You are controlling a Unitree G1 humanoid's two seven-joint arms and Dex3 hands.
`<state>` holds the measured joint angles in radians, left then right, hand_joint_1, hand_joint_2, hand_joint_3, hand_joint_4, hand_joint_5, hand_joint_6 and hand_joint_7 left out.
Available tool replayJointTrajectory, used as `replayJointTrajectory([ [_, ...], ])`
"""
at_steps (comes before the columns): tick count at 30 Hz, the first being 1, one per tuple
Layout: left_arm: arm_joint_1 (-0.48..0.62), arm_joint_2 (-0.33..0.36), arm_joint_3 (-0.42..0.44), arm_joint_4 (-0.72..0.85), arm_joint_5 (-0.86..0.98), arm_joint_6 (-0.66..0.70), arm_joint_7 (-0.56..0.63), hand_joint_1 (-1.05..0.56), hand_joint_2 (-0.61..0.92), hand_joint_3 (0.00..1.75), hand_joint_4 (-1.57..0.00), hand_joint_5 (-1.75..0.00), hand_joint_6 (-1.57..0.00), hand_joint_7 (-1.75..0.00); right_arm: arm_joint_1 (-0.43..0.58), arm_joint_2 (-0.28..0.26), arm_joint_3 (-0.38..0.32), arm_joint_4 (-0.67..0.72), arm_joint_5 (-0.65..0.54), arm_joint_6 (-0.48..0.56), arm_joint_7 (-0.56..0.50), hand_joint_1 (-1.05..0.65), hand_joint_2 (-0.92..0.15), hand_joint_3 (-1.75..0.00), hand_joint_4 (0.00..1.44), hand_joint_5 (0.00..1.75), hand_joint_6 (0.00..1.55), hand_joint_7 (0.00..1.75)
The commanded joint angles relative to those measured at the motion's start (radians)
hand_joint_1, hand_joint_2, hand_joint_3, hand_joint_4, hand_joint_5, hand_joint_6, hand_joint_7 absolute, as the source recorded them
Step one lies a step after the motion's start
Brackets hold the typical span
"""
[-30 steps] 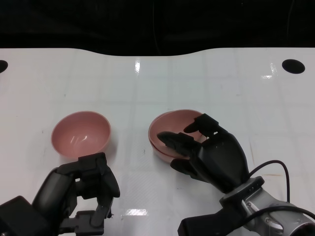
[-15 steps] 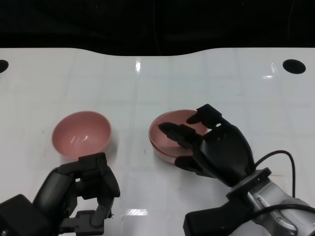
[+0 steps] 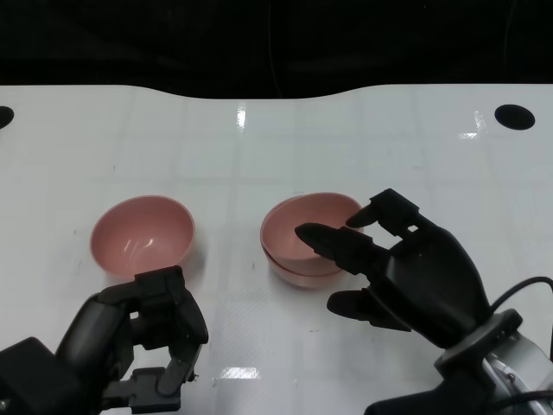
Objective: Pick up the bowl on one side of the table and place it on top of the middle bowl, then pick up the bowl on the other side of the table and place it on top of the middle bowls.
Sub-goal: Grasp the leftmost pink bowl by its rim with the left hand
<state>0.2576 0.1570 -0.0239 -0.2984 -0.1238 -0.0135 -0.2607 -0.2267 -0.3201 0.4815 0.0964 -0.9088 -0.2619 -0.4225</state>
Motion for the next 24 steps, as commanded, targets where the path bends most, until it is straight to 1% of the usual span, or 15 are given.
replayJointTrajectory([
  [1, -0.008, 0.011, 0.017, -0.013, 0.010, 0.019, 0.015, -0.09, 0.44, 1.27, -0.89, -1.70, -0.85, -1.52, 0.036, -0.021, -0.032, -0.032, 0.022, -0.025, -0.005, -0.57, -0.92, -0.04, 0.25, 1.03, 0.60, 0.06],
  [6, -0.008, 0.012, 0.021, -0.022, 0.024, 0.035, 0.023, -0.07, 0.39, 1.34, -0.90, -1.69, -0.87, -1.51, 0.100, -0.027, -0.074, -0.079, 0.067, -0.044, 0.032, -0.56, -0.92, -0.08, 0.31, 1.02, 0.63, 0.08],
  [8, -0.007, 0.012, 0.022, -0.023, 0.026, 0.033, 0.022, -0.06, 0.37, 1.39, -0.89, -1.71, -0.87, -1.51, 0.123, -0.031, -0.090, -0.093, 0.084, -0.061, 0.033, -0.55, -0.92, -0.08, 0.35, 1.04, 0.67, 0.11],
  [10, -0.006, 0.010, 0.023, -0.026, 0.023, 0.034, 0.021, -0.06, 0.37, 1.40, -0.89, -1.71, -0.87, -1.51, 0.146, -0.036, -0.106, -0.107, 0.103, -0.082, 0.036, -0.52, -0.92, -0.08, 0.40, 1.06, 0.70, 0.13],
  [12, -0.006, 0.010, 0.025, -0.027, 0.022, 0.036, 0.020, -0.06, 0.37, 1.40, -0.89, -1.71, -0.87, -1.51, 0.168, -0.032, -0.123, -0.124, 0.128, -0.094, 0.046, -0.51, -0.92, -0.09, 0.42, 1.06, 0.71, 0.14],
  [14, -0.007, 0.012, 0.028, -0.026, 0.025, 0.035, 0.021, -0.07, 0.38, 1.37, -0.88, -1.71, -0.86, -1.50, 0.196, -0.029, -0.142, -0.149, 0.159, -0.105, 0.060, -0.40, -0.88, -0.06, 0.47, 1.07, 0.76, 0.18],
  [18, -0.006, 0.012, 0.033, -0.029, 0.029, 0.039, 0.024, -0.06, 0.40, 1.34, -0.86, -1.71, -0.86, -1.50, 0.239, -0.035, -0.174, -0.180, 0.195, -0.128, 0.085, -0.26, -0.85, -0.04, 0.53, 1.07, 0.82, 0.26],
  [19, -0.006, 0.012, 0.031, -0.031, 0.035, 0.040, 0.028, -0.06, 0.39, 1.34, -0.86, -1.71, -0.86, -1.50, 0.248, -0.040, -0.182, -0.183, 0.201, -0.137, 0.090, -0.22, -0.84, -0.04, 0.58, 1.07, 0.85, 0.29],
  [23, -0.009, 0.007, 0.030, -0.026, 0.052, 0.038, 0.035, -0.07, 0.37, 1.36, -0.86, -1.71, -0.86, -1.52, 0.273, -0.050, -0.209, -0.183, 0.211, -0.169, 0.097, -0.16, -0.84, -0.06, 0.72, 1.09, 0.93, 0.36],
  [24, -0.009, 0.007, 0.029, -0.027, 0.059, 0.040, 0.040, -0.07, 0.37, 1.37, -0.86, -1.71, -0.86, -1.52, 0.279, -0.049, -0.214, -0.184, 0.214, -0.174, 0.098, -0.15, -0.83, -0.06, 0.74, 1.10, 0.93, 0.37],
])
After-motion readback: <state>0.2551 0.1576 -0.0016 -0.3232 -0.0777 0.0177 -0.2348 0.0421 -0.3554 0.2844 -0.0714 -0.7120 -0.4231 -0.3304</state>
